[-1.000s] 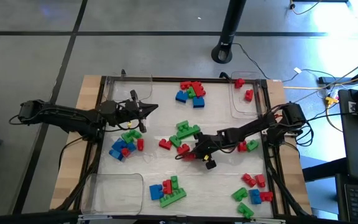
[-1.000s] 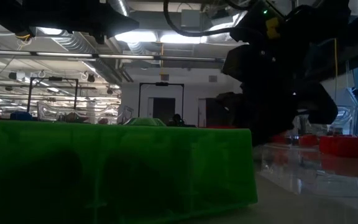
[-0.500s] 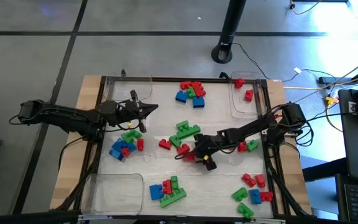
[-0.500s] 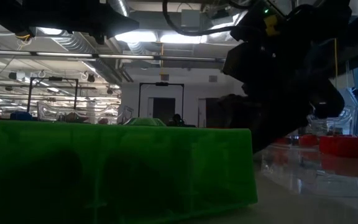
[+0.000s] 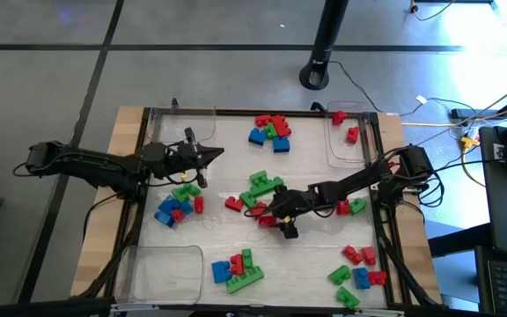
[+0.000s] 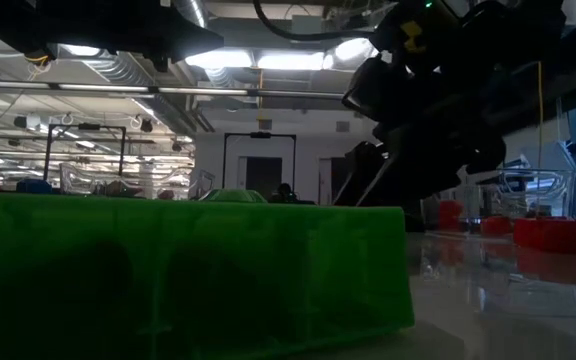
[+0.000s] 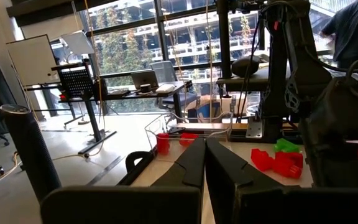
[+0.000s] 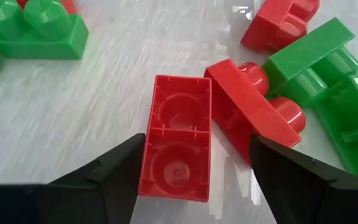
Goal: Sort blocks
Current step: Put the red game piece into the right transparent bin
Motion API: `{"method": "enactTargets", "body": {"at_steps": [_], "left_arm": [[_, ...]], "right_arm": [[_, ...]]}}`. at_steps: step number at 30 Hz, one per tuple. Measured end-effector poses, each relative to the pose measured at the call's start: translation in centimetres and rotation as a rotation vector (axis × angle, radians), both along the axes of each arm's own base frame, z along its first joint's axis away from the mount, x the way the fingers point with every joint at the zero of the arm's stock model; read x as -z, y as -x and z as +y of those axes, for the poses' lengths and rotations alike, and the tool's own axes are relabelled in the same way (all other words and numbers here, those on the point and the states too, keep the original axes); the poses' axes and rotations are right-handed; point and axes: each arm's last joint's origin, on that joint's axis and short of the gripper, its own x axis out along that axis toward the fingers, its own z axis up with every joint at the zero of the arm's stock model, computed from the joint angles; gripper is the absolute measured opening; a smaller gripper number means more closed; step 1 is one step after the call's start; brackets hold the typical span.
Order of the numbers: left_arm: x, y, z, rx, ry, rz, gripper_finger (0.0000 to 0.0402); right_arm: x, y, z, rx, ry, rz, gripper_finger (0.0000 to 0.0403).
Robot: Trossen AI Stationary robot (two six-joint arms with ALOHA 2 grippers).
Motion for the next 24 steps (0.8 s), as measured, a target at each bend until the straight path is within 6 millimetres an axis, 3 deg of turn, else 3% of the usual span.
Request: {"method": "enactTargets", "body": {"at_steps": [10,19,24], "left_arm": [[0.01,0.00,0.01,0.000,0.000,0.001,0.0004],[0.01,0.00,0.00,0.000,0.000,0.001,0.0004],[0.01,0.00,0.00,0.000,0.000,0.001,0.0004]], "right_arm": [[0.47,0.44,-0.13,0.013,0.034,0.063,0.0240],[0.34,0.30,-0.12,-0.039,0.084,0.030,0.0143],[0.28,0.30,-0.14,-0.055,0.104,0.024,0.0137]]}}
